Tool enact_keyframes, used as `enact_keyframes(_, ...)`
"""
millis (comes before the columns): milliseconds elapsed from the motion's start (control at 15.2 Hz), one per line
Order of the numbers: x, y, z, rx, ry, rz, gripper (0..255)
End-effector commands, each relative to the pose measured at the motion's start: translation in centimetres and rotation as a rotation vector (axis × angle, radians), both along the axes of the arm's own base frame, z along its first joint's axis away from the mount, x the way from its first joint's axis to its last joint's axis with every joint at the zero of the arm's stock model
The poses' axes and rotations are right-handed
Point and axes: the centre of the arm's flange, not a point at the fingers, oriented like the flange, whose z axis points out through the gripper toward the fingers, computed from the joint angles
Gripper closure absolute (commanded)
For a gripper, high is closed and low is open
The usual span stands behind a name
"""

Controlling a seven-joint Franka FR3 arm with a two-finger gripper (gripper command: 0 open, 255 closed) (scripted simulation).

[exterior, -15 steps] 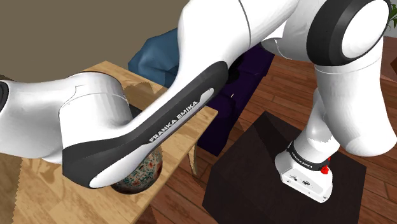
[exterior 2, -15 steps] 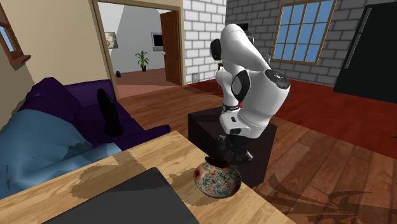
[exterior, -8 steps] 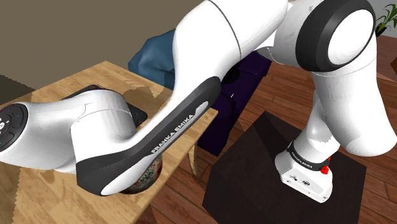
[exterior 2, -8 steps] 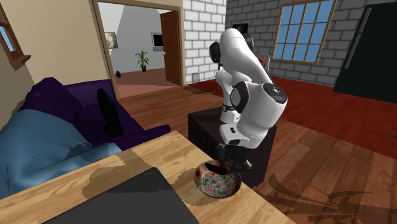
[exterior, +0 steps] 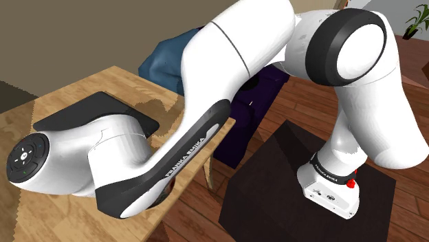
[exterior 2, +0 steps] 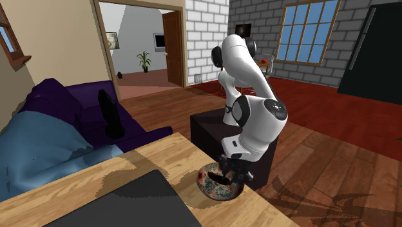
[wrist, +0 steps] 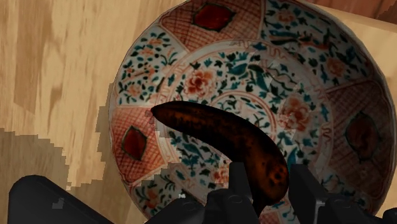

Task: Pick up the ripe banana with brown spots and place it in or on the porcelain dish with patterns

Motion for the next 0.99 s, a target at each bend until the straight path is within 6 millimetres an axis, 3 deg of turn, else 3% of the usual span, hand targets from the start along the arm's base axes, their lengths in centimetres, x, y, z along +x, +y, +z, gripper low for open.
enact_keyframes(0,0.0,-0.1,-0.3,0.001,0.000,0.000,255)
enact_keyframes(396,0.0,-0.1,-0.3,0.000,0.000,0.000,255)
enact_keyframes(462,0.0,-0.1,-0.3,0.000,0.000,0.000,0)
enact_keyframes(792,0.0,-0.1,-0.3,0.001,0.000,0.000,0)
enact_keyframes(924,-0.4,0.7,2.2,0.000,0.000,0.000,0)
